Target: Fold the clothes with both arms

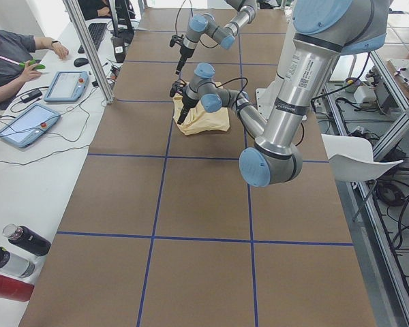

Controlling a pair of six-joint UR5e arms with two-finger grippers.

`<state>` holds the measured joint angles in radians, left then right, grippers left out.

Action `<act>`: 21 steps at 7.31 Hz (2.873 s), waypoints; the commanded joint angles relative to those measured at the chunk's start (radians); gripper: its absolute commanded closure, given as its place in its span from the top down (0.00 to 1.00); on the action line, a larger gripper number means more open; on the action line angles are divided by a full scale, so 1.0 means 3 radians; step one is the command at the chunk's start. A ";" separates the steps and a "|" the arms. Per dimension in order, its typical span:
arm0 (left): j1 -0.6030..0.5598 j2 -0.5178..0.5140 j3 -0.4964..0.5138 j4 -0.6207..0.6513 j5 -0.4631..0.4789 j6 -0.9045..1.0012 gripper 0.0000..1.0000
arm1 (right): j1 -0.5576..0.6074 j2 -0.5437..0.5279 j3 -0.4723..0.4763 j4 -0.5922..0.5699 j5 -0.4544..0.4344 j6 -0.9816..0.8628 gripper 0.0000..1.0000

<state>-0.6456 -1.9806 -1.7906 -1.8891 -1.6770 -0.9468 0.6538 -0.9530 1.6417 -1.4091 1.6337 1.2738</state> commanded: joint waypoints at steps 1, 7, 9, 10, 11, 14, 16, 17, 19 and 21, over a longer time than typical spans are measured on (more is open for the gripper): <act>-0.0001 0.0270 -0.0065 -0.0394 -0.0273 0.0012 1.00 | 0.0106 -0.0365 0.0426 0.0013 0.0219 -0.0303 1.00; 0.0953 0.0788 -0.0188 -0.1204 -0.0082 -0.0927 0.99 | 0.0178 -0.0684 0.0766 0.0029 0.0317 -0.0411 1.00; 0.1078 0.0773 -0.0183 -0.1204 0.0006 -0.1078 0.72 | 0.0173 -0.0679 0.0766 0.0029 0.0317 -0.0411 1.00; 0.1078 0.0778 -0.0177 -0.1204 0.0006 -0.1078 0.60 | 0.0168 -0.0679 0.0766 0.0029 0.0317 -0.0396 1.00; 0.1078 0.0778 -0.0177 -0.1204 0.0006 -0.1078 0.51 | 0.0162 -0.0679 0.0766 0.0029 0.0302 -0.0381 1.00; 0.1073 0.0768 -0.0177 -0.1204 0.0011 -0.1078 0.00 | 0.0162 -0.0684 0.0771 0.0029 0.0302 -0.0375 1.00; 0.0870 0.0778 -0.0172 -0.1179 -0.0014 -0.1002 0.00 | 0.0152 -0.0684 0.0766 0.0029 0.0297 -0.0370 1.00; 0.0696 0.0768 -0.0172 -0.1163 -0.0024 -0.0632 0.00 | 0.0152 -0.0684 0.0761 0.0029 0.0297 -0.0375 1.00; 0.0272 0.0747 -0.0081 -0.1153 -0.0029 -0.0180 0.00 | 0.0137 -0.0684 0.0751 0.0029 0.0297 -0.0370 1.00; -0.0142 0.0321 0.0382 -0.1087 -0.0035 0.0174 0.00 | 0.0137 -0.0684 0.0761 0.0034 0.0292 -0.0350 1.00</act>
<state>-0.6127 -1.8014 -1.7674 -2.2234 -1.6866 -0.9554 0.6956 -1.1577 1.8691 -1.4002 1.7217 1.1659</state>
